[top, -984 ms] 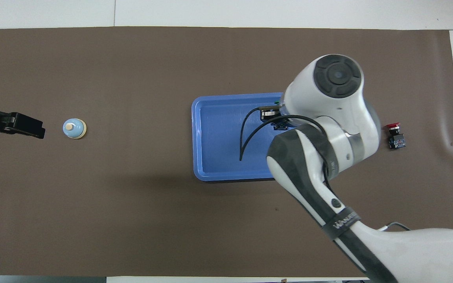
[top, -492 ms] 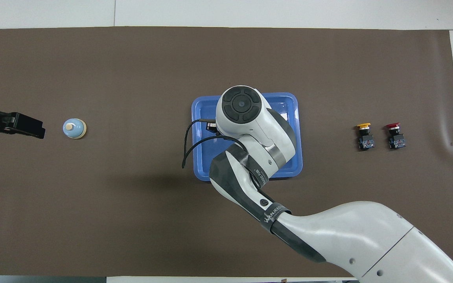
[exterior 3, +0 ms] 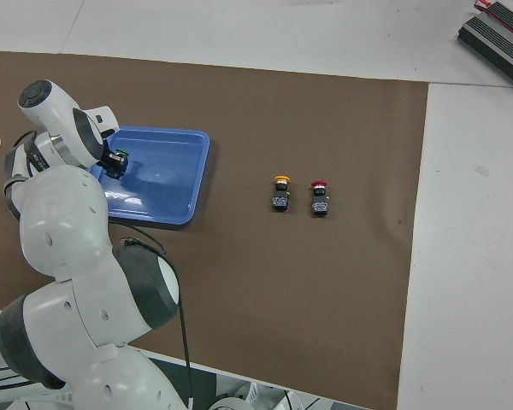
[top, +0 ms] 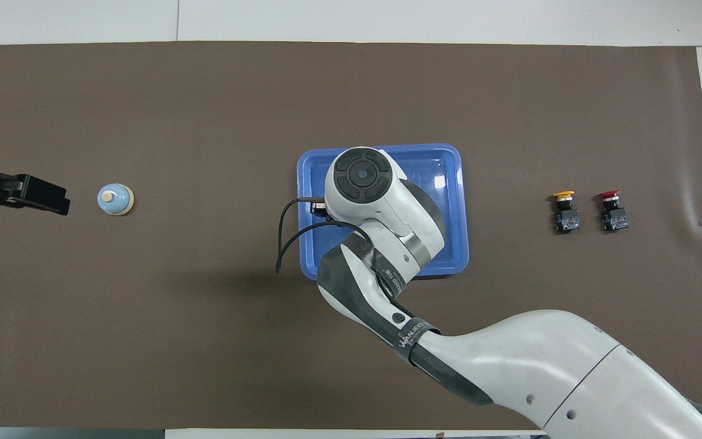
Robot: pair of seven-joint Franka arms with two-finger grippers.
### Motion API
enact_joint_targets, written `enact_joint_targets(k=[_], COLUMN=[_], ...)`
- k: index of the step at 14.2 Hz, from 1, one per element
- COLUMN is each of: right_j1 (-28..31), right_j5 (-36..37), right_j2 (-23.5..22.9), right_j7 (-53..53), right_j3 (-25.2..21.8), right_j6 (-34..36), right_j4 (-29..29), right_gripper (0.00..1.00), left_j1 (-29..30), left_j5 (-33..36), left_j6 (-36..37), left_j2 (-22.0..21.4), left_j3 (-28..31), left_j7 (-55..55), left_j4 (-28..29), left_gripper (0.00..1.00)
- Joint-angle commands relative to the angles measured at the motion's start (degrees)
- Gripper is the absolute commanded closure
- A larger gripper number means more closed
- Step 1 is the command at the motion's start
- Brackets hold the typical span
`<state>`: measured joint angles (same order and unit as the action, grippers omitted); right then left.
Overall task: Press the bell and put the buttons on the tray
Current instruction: 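Carry the green button into the tray and release it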
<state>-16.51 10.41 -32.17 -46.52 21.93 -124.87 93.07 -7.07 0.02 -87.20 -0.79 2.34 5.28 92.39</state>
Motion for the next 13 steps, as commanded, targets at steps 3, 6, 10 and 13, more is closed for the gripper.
enact_joint_targets(k=[3, 6, 10, 13], right_j1=[0.7, 0.6, 0.6, 0.6], right_j5=[1.1, 1.1, 1.1, 2.8], right_j2=[-0.3, -0.2, -0.2, -0.2], right_j7=[3.4, 4.2, 4.2, 4.7], right_j3=[0.6, 0.6, 0.6, 0.6], right_j6=[-4.1, -4.1, -3.6, 0.0], right_j4=[2.5, 2.6, 1.6, -1.4], right_gripper=[1.00, 0.82, 0.34, 0.00], left_j1=[0.0, 0.0, 0.0, 0.0], left_j5=[1.2, 1.2, 1.2, 1.2], left_j6=[0.6, 0.7, 0.7, 0.6], left_j2=[0.0, 0.0, 0.0, 0.0], left_j3=[-0.1, 0.0, 0.0, -0.1], left_j7=[0.2, 0.3, 0.2, 0.2], left_j4=[-0.1, -0.1, -0.1, -0.1], left_gripper=[0.00, 0.00, 0.00, 0.00])
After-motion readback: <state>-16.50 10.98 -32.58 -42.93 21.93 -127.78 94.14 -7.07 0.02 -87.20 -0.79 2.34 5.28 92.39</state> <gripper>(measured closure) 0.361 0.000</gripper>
